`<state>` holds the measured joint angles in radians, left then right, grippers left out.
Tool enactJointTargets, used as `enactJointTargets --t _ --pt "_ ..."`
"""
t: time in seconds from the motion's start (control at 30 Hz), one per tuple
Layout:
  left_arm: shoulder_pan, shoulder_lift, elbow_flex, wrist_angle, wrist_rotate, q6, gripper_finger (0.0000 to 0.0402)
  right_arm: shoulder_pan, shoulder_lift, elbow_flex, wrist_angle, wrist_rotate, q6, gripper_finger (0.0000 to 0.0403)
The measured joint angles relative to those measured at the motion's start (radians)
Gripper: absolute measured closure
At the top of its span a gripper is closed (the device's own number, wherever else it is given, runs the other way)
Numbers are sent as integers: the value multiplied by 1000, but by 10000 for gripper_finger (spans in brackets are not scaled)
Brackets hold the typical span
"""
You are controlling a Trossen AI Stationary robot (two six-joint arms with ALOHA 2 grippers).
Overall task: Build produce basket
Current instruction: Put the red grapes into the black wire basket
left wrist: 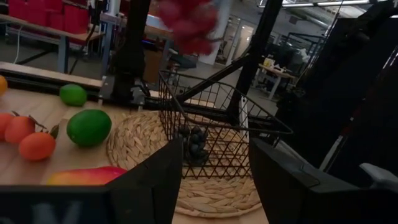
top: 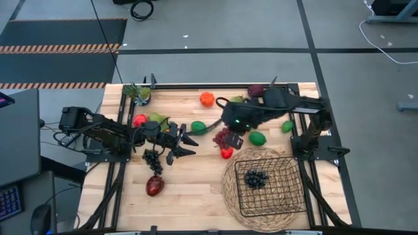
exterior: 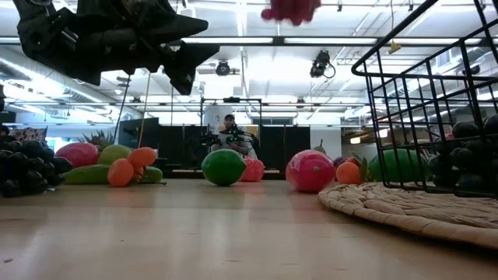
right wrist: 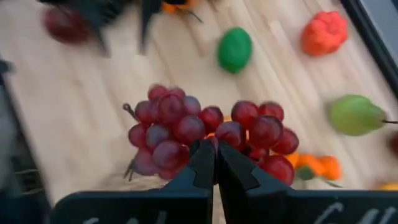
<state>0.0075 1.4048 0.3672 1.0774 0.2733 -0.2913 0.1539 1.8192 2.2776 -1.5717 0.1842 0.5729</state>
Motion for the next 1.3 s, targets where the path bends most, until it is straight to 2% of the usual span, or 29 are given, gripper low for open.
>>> enactJointTargets --t 0.3,0.63,0.83,1.0,1.3 --pt "1 0 0 -16 0 0 212 159 -29 4 1 -11 205 391" --pt "-1 0 0 -77 0 -5 212 290 -28 -195 0 -188 444 390" --pt "-1 0 0 -86 0 -2 212 349 -29 -330 2 -127 526 385" --pt "-1 0 0 -111 0 16 212 370 -28 -425 4 -122 587 365" --pt "-1 0 0 -141 -4 50 212 389 -28 -466 80 -107 606 303"
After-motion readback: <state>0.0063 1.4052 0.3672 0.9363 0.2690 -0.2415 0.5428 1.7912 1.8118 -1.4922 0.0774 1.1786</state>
